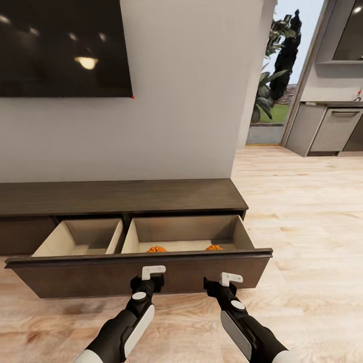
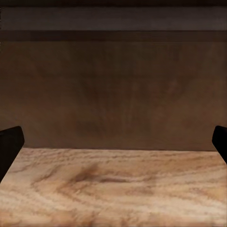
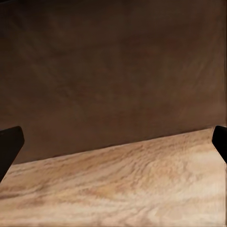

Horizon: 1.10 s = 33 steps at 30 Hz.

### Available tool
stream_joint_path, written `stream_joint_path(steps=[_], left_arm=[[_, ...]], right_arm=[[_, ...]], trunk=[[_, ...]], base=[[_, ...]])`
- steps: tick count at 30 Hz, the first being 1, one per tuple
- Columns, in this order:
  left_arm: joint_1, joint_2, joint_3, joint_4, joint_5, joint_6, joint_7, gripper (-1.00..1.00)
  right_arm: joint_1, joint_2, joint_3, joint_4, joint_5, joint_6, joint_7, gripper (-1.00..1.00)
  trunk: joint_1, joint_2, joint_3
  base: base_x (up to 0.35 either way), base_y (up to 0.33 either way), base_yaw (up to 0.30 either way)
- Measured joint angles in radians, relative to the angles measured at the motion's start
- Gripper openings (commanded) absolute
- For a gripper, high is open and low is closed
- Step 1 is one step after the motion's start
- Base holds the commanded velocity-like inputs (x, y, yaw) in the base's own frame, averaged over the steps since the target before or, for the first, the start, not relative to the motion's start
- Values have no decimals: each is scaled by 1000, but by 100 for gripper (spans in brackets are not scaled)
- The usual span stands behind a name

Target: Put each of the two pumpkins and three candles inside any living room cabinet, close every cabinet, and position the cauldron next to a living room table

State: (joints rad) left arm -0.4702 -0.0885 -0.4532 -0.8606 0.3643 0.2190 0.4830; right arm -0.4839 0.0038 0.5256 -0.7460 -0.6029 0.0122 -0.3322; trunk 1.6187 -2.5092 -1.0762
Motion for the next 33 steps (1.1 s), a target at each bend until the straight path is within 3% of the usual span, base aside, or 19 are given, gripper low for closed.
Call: stream_joint_path(steps=[10, 33], left_arm=[[0, -1, 0, 0, 2, 1, 0, 100], [1, -1, -2, 3, 15, 4, 0, 100]], right_arm=[[0, 1, 0, 13, 3, -40, -3, 100], [0, 1, 0, 15, 4, -41, 5, 100]], trunk=[[0, 0, 0], [0, 0, 0]], base=[[61, 0, 0], [121, 0, 0]])
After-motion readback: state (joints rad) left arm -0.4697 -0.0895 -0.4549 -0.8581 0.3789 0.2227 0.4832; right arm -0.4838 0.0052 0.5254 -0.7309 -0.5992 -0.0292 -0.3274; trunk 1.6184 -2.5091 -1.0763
